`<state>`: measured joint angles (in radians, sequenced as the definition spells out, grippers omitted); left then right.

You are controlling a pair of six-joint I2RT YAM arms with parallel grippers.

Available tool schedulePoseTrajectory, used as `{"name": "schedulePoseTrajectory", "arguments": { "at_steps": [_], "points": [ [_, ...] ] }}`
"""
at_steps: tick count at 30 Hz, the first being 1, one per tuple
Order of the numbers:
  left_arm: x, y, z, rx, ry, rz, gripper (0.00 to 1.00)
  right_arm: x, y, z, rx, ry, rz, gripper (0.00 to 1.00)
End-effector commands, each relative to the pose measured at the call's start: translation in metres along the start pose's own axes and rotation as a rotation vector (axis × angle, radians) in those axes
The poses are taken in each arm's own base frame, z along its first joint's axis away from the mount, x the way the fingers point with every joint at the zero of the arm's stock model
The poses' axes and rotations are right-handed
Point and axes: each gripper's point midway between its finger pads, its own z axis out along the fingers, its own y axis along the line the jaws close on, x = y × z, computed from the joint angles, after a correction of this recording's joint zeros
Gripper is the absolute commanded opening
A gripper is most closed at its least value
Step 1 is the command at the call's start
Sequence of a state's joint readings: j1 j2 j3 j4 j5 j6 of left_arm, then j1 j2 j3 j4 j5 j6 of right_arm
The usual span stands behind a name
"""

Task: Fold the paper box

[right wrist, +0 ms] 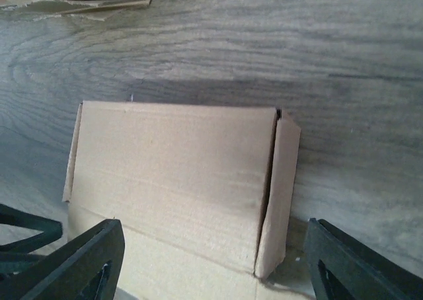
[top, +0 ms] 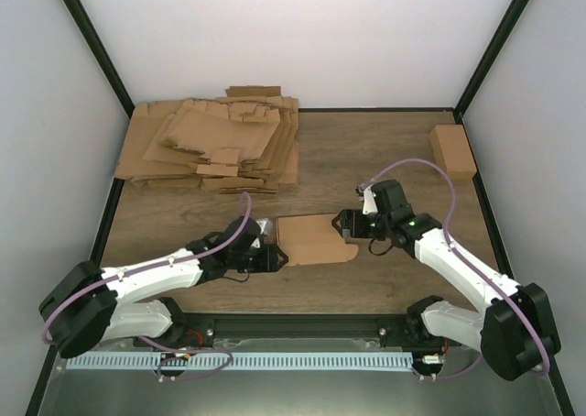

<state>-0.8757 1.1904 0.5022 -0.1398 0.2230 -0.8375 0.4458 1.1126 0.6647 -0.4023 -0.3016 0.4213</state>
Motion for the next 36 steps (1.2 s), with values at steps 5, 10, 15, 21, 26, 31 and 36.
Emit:
{"name": "schedulePoseTrajectory", "arguments": {
  "at_steps": [5, 10, 15, 21, 26, 31, 36],
  "points": [
    [-0.004, -0.003, 0.014, -0.014, 0.036, -0.015, 0.49, 0.033, -0.011, 0.004, 0.054, 0.101, 0.167, 0.70],
    [-0.005, -0.006, 0.018, -0.015, 0.046, -0.012, 0.45, 0.046, -0.014, 0.002, 0.041, 0.105, 0.200, 0.61],
    [-0.008, -0.005, 0.019, -0.028, 0.037, -0.003, 0.45, 0.038, -0.017, 0.001, 0.055, 0.050, 0.200, 0.67],
    [-0.018, -0.009, 0.010, -0.039, -0.006, 0.008, 0.46, -0.004, 0.012, 0.004, -0.055, -0.044, 0.001, 0.77],
    [-0.031, -0.005, 0.001, -0.015, -0.030, -0.012, 0.46, -0.043, 0.020, 0.020, -0.042, -0.092, -0.190, 0.76],
    [-0.056, 0.001, -0.012, 0.059, -0.088, -0.042, 0.51, -0.062, 0.007, 0.051, -0.124, -0.043, -0.148, 0.75],
    [-0.072, 0.001, -0.016, 0.101, -0.111, -0.049, 0.52, -0.058, 0.010, 0.075, -0.244, 0.052, -0.096, 0.75]
  ]
}}
